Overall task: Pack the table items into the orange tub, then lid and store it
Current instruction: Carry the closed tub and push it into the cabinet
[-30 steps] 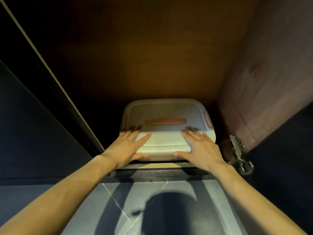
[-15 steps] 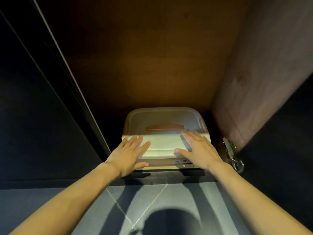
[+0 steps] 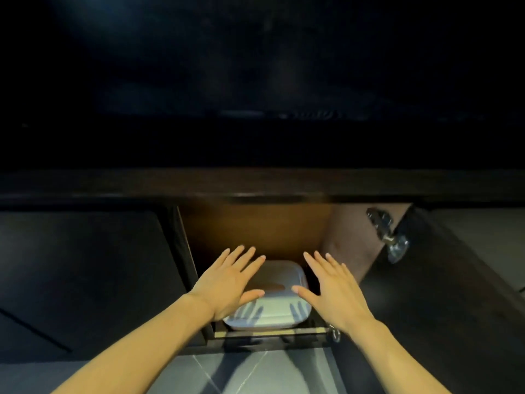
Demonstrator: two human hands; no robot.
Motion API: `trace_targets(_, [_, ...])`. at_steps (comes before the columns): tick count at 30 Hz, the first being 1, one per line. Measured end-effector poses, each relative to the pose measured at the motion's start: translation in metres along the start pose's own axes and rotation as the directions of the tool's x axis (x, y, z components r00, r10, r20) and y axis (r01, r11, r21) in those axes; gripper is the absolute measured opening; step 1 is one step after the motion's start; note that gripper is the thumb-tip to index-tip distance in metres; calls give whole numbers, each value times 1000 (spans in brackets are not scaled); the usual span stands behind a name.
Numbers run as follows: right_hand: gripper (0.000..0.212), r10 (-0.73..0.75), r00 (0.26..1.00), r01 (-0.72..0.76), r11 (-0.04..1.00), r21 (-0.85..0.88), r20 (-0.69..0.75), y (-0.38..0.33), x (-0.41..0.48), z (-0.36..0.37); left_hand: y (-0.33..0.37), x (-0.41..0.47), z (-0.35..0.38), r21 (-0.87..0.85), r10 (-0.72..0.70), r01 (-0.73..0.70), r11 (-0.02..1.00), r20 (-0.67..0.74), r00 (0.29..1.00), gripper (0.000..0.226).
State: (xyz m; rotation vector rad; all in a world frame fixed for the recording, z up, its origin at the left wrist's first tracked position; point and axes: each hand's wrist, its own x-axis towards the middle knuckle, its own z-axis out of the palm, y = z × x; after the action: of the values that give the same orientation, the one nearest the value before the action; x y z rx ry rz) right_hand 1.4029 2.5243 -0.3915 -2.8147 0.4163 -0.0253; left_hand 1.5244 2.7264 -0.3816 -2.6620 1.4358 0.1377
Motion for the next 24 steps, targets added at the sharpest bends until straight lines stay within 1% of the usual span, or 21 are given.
trace_targets(4, [77, 25, 999, -25, 1000, -12, -29, -33, -36, -99, 12, -48, -98, 2, 48, -48, 999, 41, 998, 70])
trace_targets(9, [75, 14, 997, -17, 999, -39, -69, -60, -72, -200, 28, -91, -194, 27, 84, -86, 996, 49, 995, 70])
trace_targets(13, [75, 47, 996, -54, 994, -93, -74, -52, -101, -253, 46, -107, -251, 70, 35, -34, 997, -17, 999, 72])
trace_targets(16, [76, 108, 992, -115, 988, -108, -70, -31, -126, -270, 63, -107, -276, 38, -26, 28, 999, -66, 997, 74])
trace_targets(18, [77, 187, 982, -189, 977, -100, -24, -14, -143, -270, 74, -103, -284, 32, -57, 60, 998, -86, 995, 75])
trace_targets(20, [79, 295, 954, -290, 954, -81, 59, 5, -159, -264, 85, -96, -286, 35, -80, 83, 996, -97, 992, 76])
trace_targets(22, [82, 406, 897, -404, 913, -49, 175, 24, -174, -253, 95, -89, -285, 27, -93, 96, 995, -85, 992, 76])
trace_targets(24, [86, 477, 831, -498, 867, 3, 286, 38, -186, -238, 101, -79, -281, 13, -94, 95, 995, -74, 993, 76])
